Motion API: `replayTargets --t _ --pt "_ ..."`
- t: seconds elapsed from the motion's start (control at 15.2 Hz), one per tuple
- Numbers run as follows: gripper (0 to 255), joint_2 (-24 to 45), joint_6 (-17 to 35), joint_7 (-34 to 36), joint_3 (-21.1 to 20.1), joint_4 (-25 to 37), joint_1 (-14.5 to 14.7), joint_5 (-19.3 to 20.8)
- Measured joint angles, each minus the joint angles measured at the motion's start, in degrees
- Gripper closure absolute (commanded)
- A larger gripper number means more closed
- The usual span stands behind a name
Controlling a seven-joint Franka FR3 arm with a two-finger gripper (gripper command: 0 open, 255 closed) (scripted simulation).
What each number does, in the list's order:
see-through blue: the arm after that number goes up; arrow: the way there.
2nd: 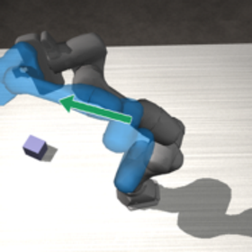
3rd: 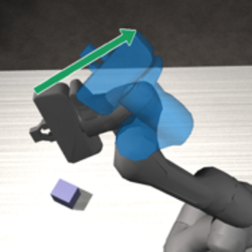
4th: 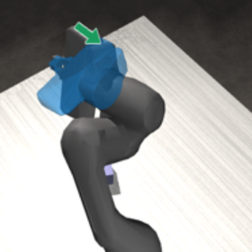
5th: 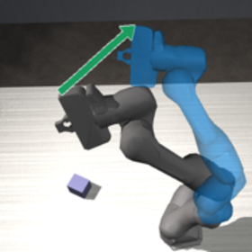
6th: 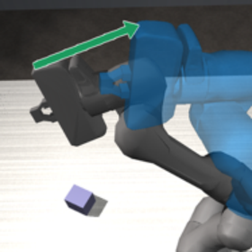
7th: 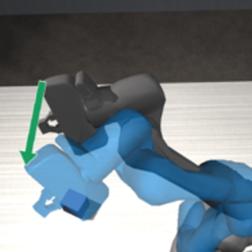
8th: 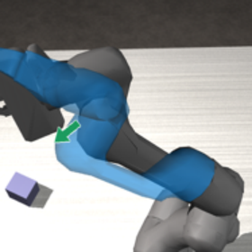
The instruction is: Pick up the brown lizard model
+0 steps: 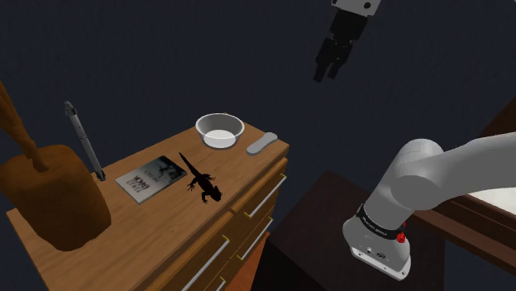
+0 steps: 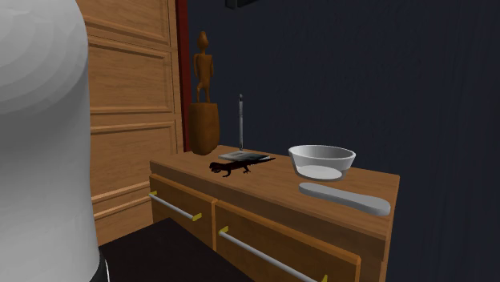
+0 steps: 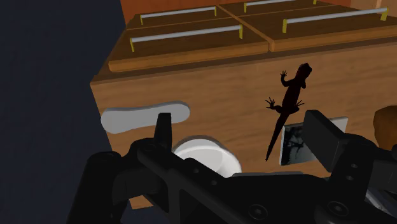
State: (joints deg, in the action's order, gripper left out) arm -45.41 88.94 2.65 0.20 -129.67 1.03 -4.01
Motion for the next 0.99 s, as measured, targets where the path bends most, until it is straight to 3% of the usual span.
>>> replayTargets --t 0.2,0.53,0.99 --pt "0 0.77 1.73 1.33 -1.22 -1.18 0.24 -0.72" --pt "0 5.49 8.80 5.59 -5.10 -4.41 0.91 -2.74" --pt "0 15.90 19.33 11.58 -10.49 -5.72 1.59 -4.59"
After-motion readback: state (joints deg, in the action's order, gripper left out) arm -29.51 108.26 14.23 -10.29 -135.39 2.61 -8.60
